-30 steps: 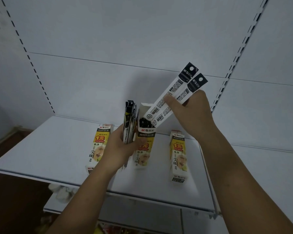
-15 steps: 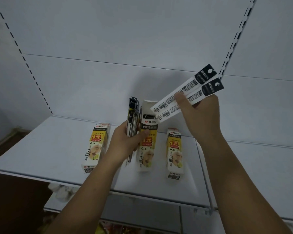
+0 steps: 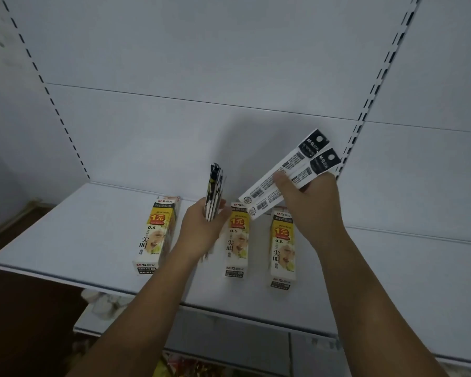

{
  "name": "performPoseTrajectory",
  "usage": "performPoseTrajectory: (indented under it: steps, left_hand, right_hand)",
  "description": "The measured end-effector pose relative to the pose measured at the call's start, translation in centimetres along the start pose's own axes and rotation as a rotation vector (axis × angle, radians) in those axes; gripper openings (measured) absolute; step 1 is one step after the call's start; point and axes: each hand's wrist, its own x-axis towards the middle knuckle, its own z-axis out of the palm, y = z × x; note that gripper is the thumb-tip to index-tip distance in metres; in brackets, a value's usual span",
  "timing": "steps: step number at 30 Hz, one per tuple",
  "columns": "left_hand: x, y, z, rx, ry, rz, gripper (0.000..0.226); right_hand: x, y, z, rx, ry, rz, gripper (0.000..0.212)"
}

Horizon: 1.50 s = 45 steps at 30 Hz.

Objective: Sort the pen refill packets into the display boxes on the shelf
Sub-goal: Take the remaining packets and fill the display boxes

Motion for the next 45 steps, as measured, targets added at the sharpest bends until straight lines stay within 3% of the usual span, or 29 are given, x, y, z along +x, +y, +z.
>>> performPoseTrajectory:
  steps: [3, 9, 15, 25, 30, 37, 40, 45]
  left_hand:
    - [-0.8, 0.9, -2.2, -0.081, 0.019, 0.003, 0.008]
    - [-2.1, 2.6, -9.3, -0.123, 0.094, -0.008, 0.013]
    - [-2.3, -0.1, -15.3, -0.117, 0.219, -0.095, 0.017]
    - [-1.6, -5.3, -16.3, -0.049, 0.197, -0.238, 0.013]
    - [-1.1, -5.3, -15.7, -0.054, 0.132, -0.278, 0.019]
    - [-0.9, -4.5, -14.8, -0.138, 0.145, -0.267, 0.022]
    - [-0.8, -3.5, -14.7, -0.217, 0.179, -0.228, 0.023]
    - [-1.1, -1.0, -13.8, -0.256, 0.178, -0.134, 0.016]
  right_hand:
    - [-0.3, 0.4, 1.8, 0.016, -0.079, 0.049, 0.006]
    - [-0.9, 0.0, 7.5, 0.006, -0.215, 0.166, 0.008]
    - [-1.4, 0.2, 13.3, 0.071, -0.281, 0.310, 0.022]
    - [-2.6, 2.9, 20.4, 0.111, -0.394, 0.656, 0.027]
    - [-2.9, 3.4, 20.9, 0.165, -0.306, 0.746, 0.026]
    - [-3.3, 2.6, 20.3, 0.239, -0.267, 0.763, 0.034]
    - [-3.4, 1.9, 19.4, 0.290, -0.238, 0.672, 0.028]
    - [-4.0, 0.7, 17.6, 0.252, -0.274, 0.429, 0.035]
